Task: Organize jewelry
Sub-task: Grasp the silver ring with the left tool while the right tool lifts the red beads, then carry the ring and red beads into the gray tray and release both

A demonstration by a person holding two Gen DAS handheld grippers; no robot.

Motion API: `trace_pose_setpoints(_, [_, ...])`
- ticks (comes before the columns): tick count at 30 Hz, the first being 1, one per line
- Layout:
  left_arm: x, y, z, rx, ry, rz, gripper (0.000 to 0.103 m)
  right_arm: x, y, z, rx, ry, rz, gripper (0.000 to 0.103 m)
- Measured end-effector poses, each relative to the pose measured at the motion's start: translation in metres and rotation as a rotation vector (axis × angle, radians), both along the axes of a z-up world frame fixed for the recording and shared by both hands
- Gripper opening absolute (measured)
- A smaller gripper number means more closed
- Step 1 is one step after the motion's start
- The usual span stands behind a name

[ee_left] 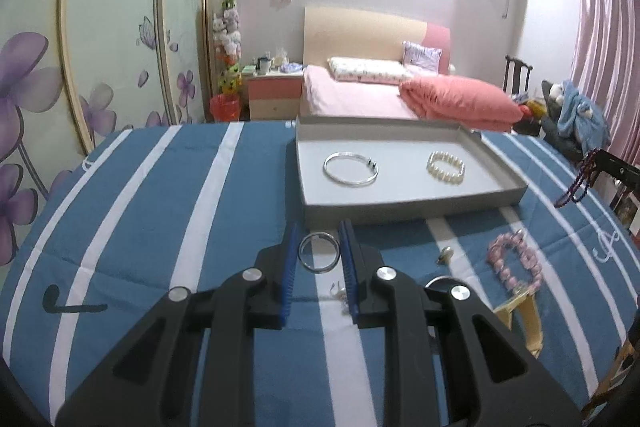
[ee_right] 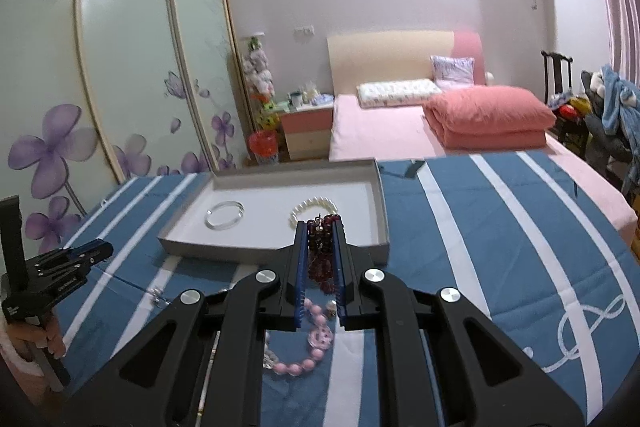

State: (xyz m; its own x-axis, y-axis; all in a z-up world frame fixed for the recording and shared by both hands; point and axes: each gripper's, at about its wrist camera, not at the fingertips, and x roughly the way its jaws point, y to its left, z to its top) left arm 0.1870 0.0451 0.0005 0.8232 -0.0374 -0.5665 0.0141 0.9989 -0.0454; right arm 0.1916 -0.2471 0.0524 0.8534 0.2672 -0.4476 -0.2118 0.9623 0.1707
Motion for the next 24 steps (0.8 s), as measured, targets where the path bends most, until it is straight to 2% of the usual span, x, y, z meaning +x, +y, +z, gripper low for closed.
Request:
trace_pose_setpoints(15, [-0.006, -0.007, 0.015, -0.006, -0.054, -0.001, 0.022, -0.012, 0.008, 0.021, 0.029, -0.121, 0.007, 0.012])
trace_pose_setpoints(24, [0.01, -0.019, 0.031, -0.015, -0.125, 0.001, 0.022, -0.003, 0.017, 0.024, 0.049, -0.194, -0.004, 0.012])
